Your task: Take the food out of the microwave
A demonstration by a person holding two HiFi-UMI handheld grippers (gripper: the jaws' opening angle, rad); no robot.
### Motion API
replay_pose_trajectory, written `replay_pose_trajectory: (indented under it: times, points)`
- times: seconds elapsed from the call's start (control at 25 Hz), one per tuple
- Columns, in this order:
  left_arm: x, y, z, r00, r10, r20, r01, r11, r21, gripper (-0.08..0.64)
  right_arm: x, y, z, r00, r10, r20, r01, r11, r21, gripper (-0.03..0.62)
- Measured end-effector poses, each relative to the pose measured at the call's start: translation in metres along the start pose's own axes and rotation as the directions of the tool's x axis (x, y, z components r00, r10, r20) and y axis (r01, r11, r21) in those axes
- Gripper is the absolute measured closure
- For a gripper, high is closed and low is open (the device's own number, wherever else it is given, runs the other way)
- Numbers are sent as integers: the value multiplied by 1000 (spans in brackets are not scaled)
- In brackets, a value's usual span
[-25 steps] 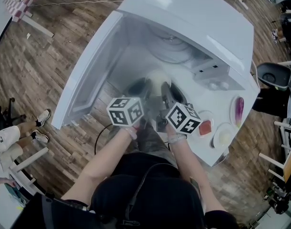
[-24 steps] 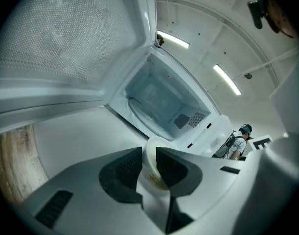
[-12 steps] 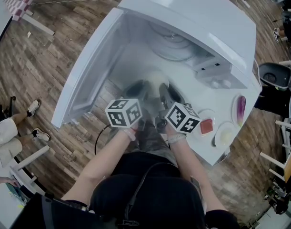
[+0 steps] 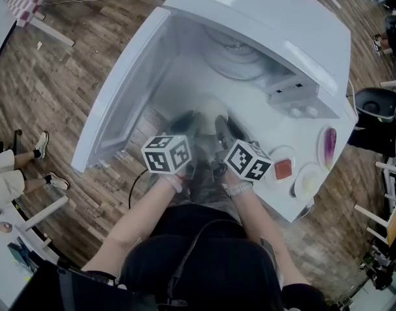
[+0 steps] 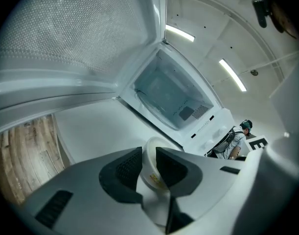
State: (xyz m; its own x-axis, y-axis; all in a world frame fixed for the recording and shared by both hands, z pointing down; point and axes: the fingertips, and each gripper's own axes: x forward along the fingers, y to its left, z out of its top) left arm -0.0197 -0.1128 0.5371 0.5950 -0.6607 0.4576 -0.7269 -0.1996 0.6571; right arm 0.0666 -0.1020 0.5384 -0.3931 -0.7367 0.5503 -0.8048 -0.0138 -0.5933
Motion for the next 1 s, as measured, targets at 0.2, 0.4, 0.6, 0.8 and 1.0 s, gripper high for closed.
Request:
replay_pose_trajectory:
  times: [0.2,0.4,0.6,0.8,1.0]
  points:
    - [0,-1,0,1000,-12,-22,12,1000,9,465,-1,-1,-2,1000,-1,-10,1,1000,23,459]
    - [-1,-3,-1,999,-33,-28,34,999,39,465,-3,-1,-3,1000,3,-6,-3,1000,16,457]
    - [-1,-4,-2,998,-57,-30,59,996,67,465,-4,0,-3,1000,12,-7,-12,1000,-23,457]
    - [1,-8,0,998,-66,-26,68,992,102,465,-4,2,-1,1000,5,3,-5,997,-75,457]
    - [2,-8,5,999,-53,-6,53,987,150,462,-2,0,-1,1000,11,3,-11,997,-78,444]
